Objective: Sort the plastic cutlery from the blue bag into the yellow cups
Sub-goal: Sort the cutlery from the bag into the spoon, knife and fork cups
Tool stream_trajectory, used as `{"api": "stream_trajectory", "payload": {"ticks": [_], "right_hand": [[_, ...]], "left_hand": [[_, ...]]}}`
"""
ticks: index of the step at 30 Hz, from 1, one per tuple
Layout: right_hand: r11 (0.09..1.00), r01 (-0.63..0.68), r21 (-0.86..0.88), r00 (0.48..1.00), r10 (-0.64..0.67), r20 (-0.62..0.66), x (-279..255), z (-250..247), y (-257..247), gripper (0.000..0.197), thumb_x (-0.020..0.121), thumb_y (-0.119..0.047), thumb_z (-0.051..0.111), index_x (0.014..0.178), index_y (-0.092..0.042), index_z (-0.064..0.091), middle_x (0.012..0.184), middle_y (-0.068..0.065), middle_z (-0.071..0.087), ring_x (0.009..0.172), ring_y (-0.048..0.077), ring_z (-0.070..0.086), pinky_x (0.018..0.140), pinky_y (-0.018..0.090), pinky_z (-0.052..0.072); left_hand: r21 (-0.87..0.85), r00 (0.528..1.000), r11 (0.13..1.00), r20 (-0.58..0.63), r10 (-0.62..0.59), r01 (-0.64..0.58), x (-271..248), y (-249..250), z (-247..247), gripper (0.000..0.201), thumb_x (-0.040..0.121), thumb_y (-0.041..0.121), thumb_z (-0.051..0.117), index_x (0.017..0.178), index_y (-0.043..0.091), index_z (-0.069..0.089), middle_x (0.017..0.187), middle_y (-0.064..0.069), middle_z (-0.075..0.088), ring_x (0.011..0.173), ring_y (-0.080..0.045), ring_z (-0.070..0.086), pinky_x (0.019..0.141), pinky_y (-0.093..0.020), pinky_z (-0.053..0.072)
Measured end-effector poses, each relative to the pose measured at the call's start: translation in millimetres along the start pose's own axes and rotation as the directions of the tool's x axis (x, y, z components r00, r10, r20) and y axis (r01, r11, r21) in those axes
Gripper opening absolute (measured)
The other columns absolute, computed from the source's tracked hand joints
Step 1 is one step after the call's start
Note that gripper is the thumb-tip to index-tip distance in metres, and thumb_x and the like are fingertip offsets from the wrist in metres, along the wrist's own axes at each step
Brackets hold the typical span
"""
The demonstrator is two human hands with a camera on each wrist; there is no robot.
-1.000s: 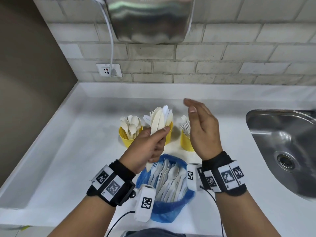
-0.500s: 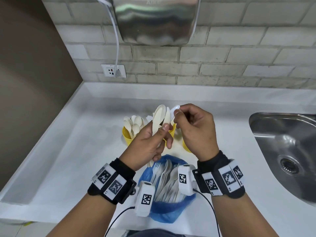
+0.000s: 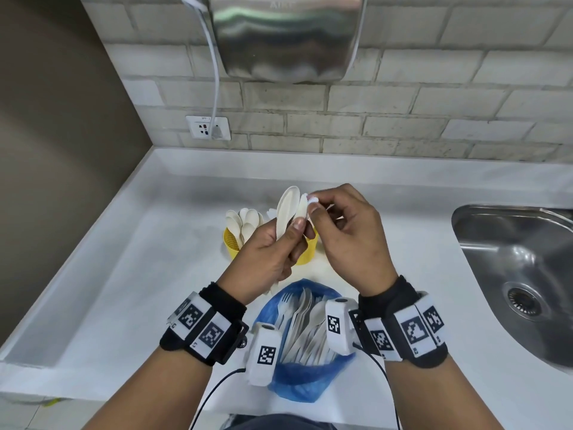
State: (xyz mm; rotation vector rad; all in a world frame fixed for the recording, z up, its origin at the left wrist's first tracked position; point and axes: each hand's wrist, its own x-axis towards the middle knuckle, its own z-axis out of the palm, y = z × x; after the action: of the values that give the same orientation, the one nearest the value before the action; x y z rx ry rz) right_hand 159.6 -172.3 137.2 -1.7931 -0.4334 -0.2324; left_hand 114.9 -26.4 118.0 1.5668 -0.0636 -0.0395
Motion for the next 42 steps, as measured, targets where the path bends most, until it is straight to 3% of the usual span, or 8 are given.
{"api": "stream_trajectory", "payload": {"ticks": [8,14,21,25,28,35,39,42], "right_hand": [[0.999,0.04,0.029,0.994,-0.043,0.1,9.6,-7.6,-14.6,0.007,0.094,-0.01,0.071,0.093,-0.013,0.077,0.099,0.006,0.061,0.072,0.002,0.058,0.061,0.01,0.047],[0.973,0.079,0.216,0.989,-0.049,-0.141,21.0,-8.2,-13.6,0.009,0.099,-0.013,0.062,0.094,-0.015,0.068,0.094,0.009,0.069,0.075,0.019,0.061,0.071,0.04,0.055],[0.739,0.135,0.661,0.876,0.223,-0.428,37.7,-34.5,-22.5,0.008,0.109,-0.022,0.044,0.103,-0.018,0.048,0.092,0.016,0.063,0.069,0.03,0.066,0.069,0.041,0.056],[0.871,0.12,0.477,0.89,0.119,-0.441,35.2,-32.6,-8.9,0.009,0.111,-0.026,0.038,0.106,-0.02,0.042,0.089,0.01,0.059,0.056,0.024,0.053,0.052,0.033,0.048],[0.97,0.034,0.242,0.911,0.069,-0.408,32.3,-16.5,11.5,0.008,0.101,-0.027,0.054,0.095,-0.024,0.056,0.085,0.008,0.06,0.07,0.018,0.051,0.066,0.035,0.048],[0.99,-0.032,0.141,0.98,0.058,-0.188,25.8,32.2,35.4,0.014,0.093,-0.025,0.065,0.082,-0.033,0.065,0.074,-0.003,0.066,0.066,0.031,0.064,0.067,0.047,0.057],[0.996,0.001,0.088,0.99,0.011,-0.137,25.5,61.7,39.7,0.018,0.095,-0.021,0.066,0.084,-0.034,0.062,0.074,-0.001,0.067,0.067,0.029,0.071,0.062,0.033,0.058],[0.996,0.009,0.087,0.992,0.003,-0.13,29.7,80.7,45.1,0.017,0.096,-0.021,0.064,0.086,-0.034,0.061,0.077,-0.006,0.067,0.071,0.028,0.072,0.066,0.038,0.059]], "left_hand": [[0.058,0.993,0.998,0.111,-0.043,0.037,-2.0,-2.4,-5.1,0.036,0.101,0.048,0.046,0.086,0.021,0.064,0.063,0.001,0.033,0.051,-0.011,0.026,0.049,-0.029,0.021],[0.176,0.99,0.984,0.131,-0.055,0.032,-7.6,-7.7,-9.3,0.035,0.108,0.037,0.044,0.097,0.009,0.064,0.062,0.009,0.037,0.049,-0.005,0.032,0.048,-0.014,0.03],[0.211,0.992,0.974,0.07,-0.103,0.086,-14.4,-11.4,-17.5,0.025,0.108,0.036,0.046,0.1,0.018,0.061,0.062,0.016,0.042,0.05,-0.003,0.034,0.047,-0.015,0.03],[-0.029,0.979,0.979,0.016,-0.202,0.202,-12.3,-13.2,-25.5,0.043,0.096,0.058,0.039,0.099,0.02,0.06,0.068,0.003,0.031,0.053,-0.011,0.019,0.048,-0.025,0.014],[-0.1,0.982,0.978,-0.034,-0.186,0.182,-12.3,-12.8,-29.3,0.042,0.095,0.056,0.039,0.099,0.019,0.058,0.066,0.004,0.033,0.055,-0.012,0.018,0.053,-0.031,0.009],[-0.049,0.977,0.994,-0.188,-0.1,0.093,-19.5,-14.2,-46.3,0.029,0.108,0.042,0.042,0.088,0.023,0.049,0.071,-0.002,0.023,0.058,-0.017,0.017,0.05,-0.032,0.013],[-0.051,0.95,0.998,-0.306,-0.062,0.049,-23.4,-12.3,-62.4,0.028,0.109,0.04,0.043,0.087,0.032,0.059,0.068,-0.001,0.027,0.052,-0.015,0.025,0.045,-0.026,0.027],[-0.114,0.922,0.992,-0.375,-0.099,0.06,-24.9,-14.5,-73.6,0.029,0.11,0.042,0.041,0.091,0.023,0.055,0.065,0.004,0.03,0.053,-0.013,0.02,0.05,-0.031,0.014]]}}
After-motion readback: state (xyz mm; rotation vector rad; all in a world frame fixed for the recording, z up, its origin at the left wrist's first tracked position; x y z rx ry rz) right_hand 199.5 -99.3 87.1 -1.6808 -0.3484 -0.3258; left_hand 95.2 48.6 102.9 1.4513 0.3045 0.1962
